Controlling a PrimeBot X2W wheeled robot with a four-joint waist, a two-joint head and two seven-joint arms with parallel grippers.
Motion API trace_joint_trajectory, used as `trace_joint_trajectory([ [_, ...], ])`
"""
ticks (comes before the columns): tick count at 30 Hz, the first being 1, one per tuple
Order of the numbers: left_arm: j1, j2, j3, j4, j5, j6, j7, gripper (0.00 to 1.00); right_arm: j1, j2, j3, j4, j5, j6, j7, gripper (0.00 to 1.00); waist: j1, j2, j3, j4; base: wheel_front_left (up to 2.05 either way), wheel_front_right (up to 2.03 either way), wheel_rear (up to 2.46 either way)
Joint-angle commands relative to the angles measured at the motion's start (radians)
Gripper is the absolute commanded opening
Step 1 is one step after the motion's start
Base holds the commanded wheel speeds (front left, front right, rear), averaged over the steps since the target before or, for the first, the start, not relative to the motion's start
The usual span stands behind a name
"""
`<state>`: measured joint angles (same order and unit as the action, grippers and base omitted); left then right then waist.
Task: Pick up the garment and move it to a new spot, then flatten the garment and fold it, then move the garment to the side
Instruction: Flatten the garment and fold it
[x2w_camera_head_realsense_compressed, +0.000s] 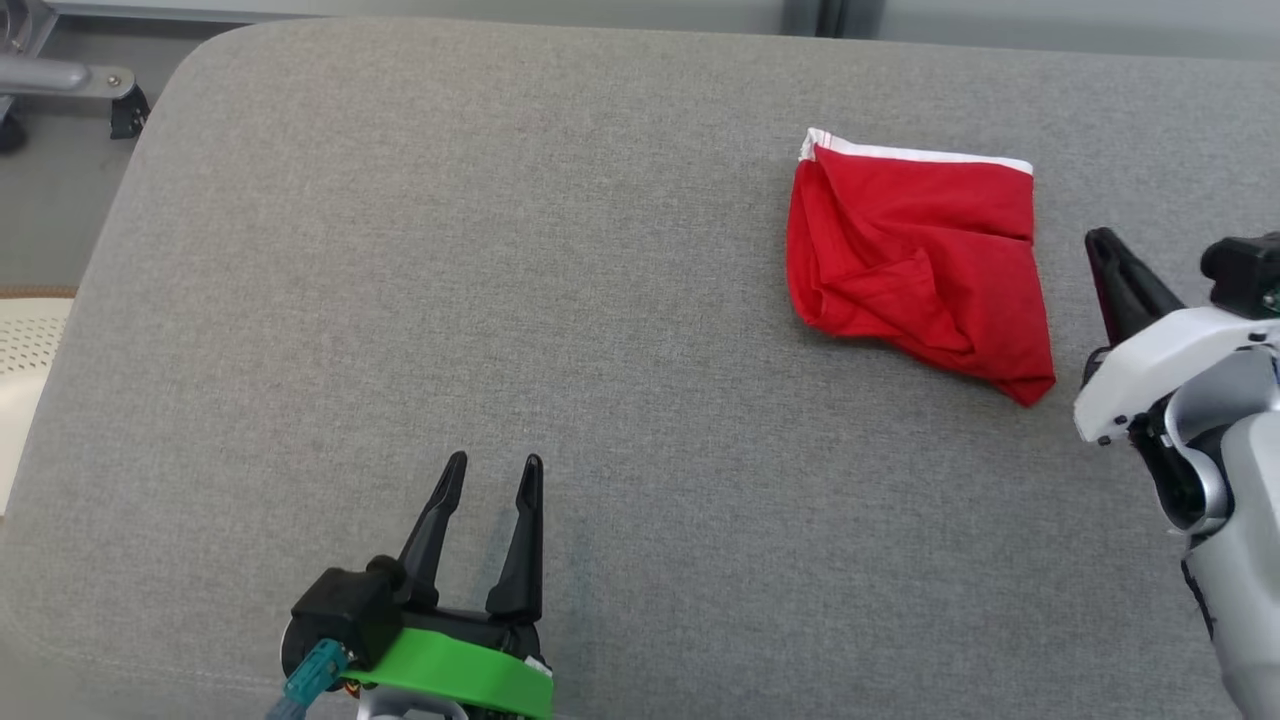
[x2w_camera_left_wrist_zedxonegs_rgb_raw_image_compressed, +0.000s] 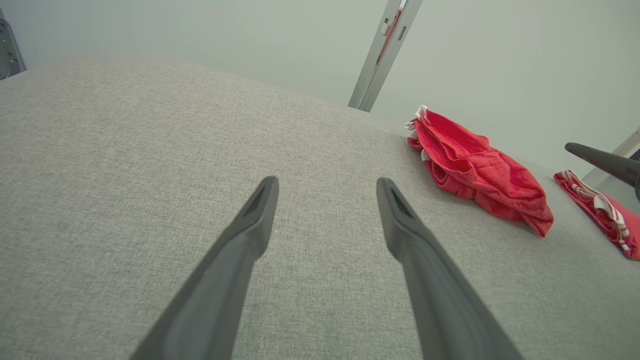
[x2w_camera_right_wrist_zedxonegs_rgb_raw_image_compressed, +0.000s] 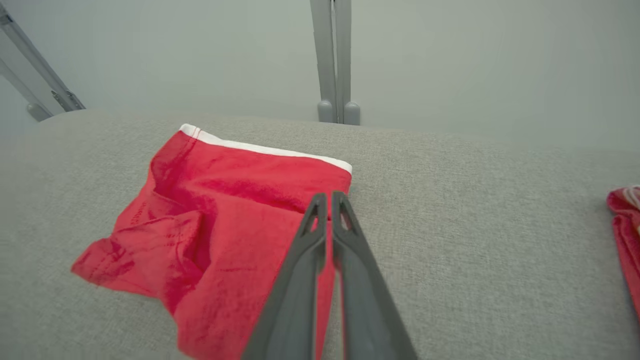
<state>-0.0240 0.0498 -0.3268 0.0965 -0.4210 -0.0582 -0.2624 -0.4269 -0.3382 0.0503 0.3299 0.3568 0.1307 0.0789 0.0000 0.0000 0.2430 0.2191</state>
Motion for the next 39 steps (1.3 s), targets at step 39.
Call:
trace_joint_trajectory([
  [39,0.005,0.002,0.014,0.009,-0.012,0.012,-0.003,1.0,-0.109,0.054,0.522,0.234,0.061,-0.001,-0.138,0.0,0.0,0.0,-0.021,0.026,0.0,0.0,0.0],
])
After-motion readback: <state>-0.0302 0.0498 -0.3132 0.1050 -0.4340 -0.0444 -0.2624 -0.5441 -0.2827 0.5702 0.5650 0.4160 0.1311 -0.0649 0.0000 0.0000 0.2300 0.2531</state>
